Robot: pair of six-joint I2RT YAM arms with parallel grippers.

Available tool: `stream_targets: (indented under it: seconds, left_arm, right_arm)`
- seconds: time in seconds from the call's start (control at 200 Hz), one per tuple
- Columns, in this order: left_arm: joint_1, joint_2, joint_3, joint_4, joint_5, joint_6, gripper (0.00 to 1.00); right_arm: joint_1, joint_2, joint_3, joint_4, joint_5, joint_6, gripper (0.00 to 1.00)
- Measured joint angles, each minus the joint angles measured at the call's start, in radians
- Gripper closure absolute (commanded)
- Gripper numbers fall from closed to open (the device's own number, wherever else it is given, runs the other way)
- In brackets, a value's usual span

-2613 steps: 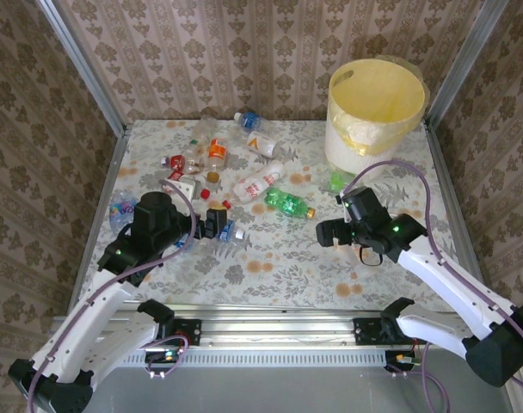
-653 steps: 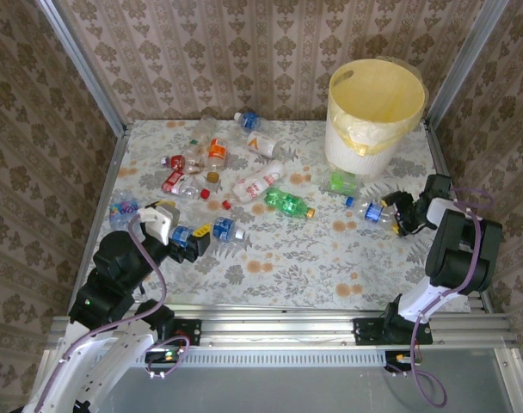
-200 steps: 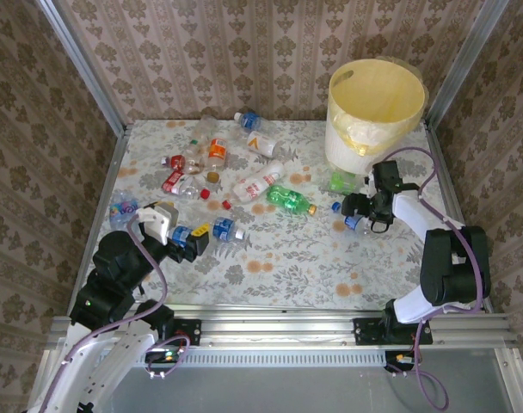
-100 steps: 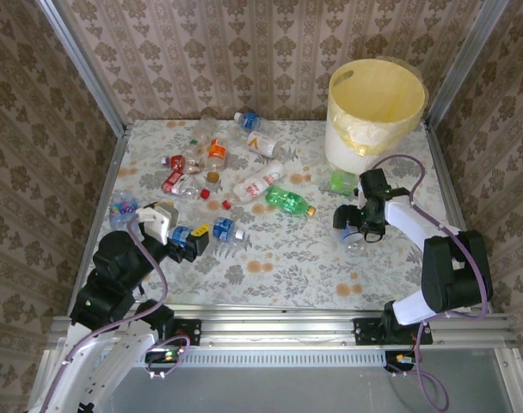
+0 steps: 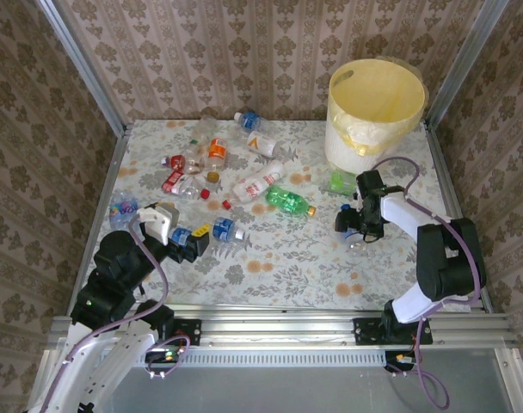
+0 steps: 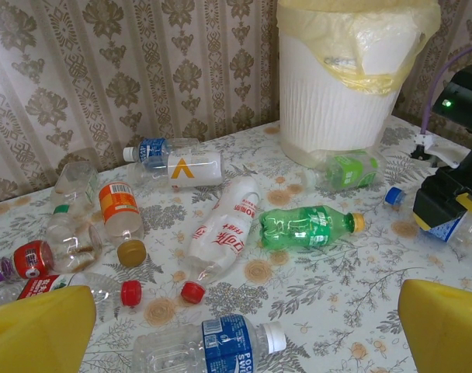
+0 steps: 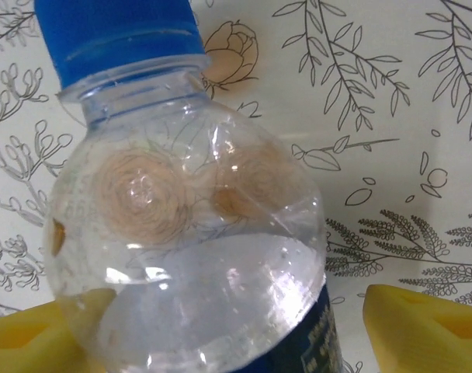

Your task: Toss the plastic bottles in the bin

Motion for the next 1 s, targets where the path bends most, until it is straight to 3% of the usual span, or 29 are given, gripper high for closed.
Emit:
stream_targets:
  seconds: [0.195, 0.62, 1.005]
  left_arm:
    - [0.000, 0.000, 0.000, 0.000, 0.000, 0.000, 0.00]
    - [0.001, 0.000, 0.000, 0.000, 0.000, 0.000, 0.00]
    - [0.006, 0.000, -0.004, 0.000, 0.007, 0.000, 0.00]
  right_arm:
    - [0.011, 0.034, 0.024, -0.001, 0.003, 0.003, 0.32]
    - [0.020, 0.049, 0.045, -0.023, 0.006, 0.024, 0.49]
    - [0.053, -0.280, 0.045, -0.013, -0.007, 0.032, 0.58]
